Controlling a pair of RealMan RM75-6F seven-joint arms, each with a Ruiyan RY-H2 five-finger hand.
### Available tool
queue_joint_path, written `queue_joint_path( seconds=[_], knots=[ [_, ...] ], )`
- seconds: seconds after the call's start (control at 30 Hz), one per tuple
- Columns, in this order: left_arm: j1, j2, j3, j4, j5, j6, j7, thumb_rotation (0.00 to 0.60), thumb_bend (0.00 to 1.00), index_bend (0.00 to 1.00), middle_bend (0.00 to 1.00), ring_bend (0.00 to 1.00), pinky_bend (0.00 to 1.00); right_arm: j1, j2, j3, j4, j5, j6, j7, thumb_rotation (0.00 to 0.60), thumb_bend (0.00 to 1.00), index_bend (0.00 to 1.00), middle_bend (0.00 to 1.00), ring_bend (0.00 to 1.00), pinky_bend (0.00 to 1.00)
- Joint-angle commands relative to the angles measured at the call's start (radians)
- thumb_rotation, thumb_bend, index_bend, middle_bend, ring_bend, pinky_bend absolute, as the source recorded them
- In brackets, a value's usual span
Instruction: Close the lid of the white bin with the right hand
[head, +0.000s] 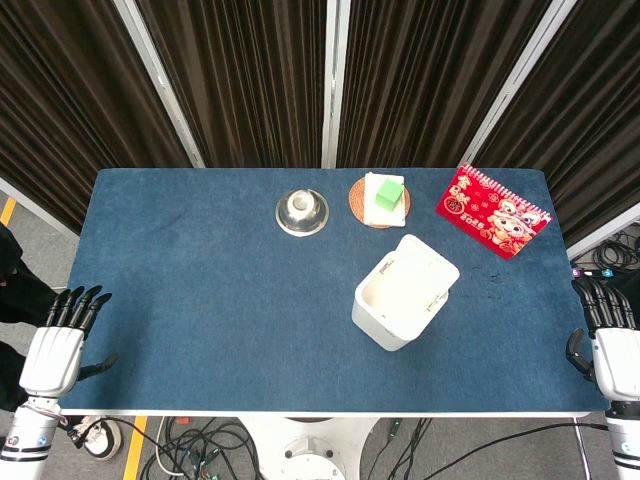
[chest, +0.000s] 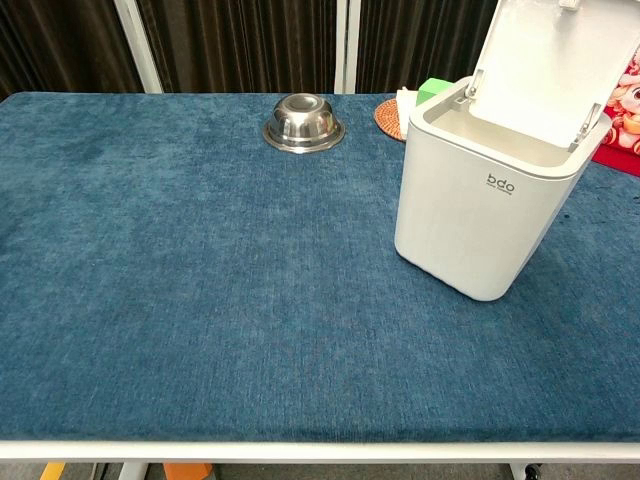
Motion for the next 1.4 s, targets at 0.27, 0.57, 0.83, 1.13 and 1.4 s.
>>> queue_joint_path(
  seconds=[0.27,0.57,0.83,1.13,1.4],
  knots=[
    [-0.006,0.012,-0.004,-0.015,0.003,-0.004,0.002,0.6,0.0,0.15,0.09,0.04,0.08,-0.001,0.011,0.001,-0.018,0.007,-0.021,-0.003,0.592,0.73,0.0,0.0,0.0,0.0],
    [-0.005,0.001,0.002,0.001,0.001,-0.011,-0.002,0.6,0.0,0.15,0.09,0.04,0.08,0.009,0.028,-0.001,-0.033,-0.001,-0.046,-0.017,0.592,0.89,0.0,0.0,0.0,0.0],
    [-0.008,-0.003,0.005,0.012,-0.003,-0.022,-0.007,0.6,0.0,0.15,0.09,0.04,0.08,0.077,0.059,0.013,-0.088,-0.016,-0.141,0.057,0.6,1.0,0.0,0.0,0.0,0.0],
    [-0.007,-0.001,0.005,0.011,-0.006,-0.023,-0.004,0.6,0.0,0.15,0.09,0.04,0.08,0.191,0.065,0.049,-0.132,-0.052,-0.247,0.158,0.6,1.0,0.0,0.0,0.0,0.0],
    [-0.006,-0.002,0.007,0.013,-0.007,-0.025,-0.006,0.6,0.0,0.15,0.09,0.04,0.08,0.245,0.037,0.04,-0.168,-0.101,-0.273,0.156,0.6,1.0,0.0,0.06,0.0,0.0]
  ],
)
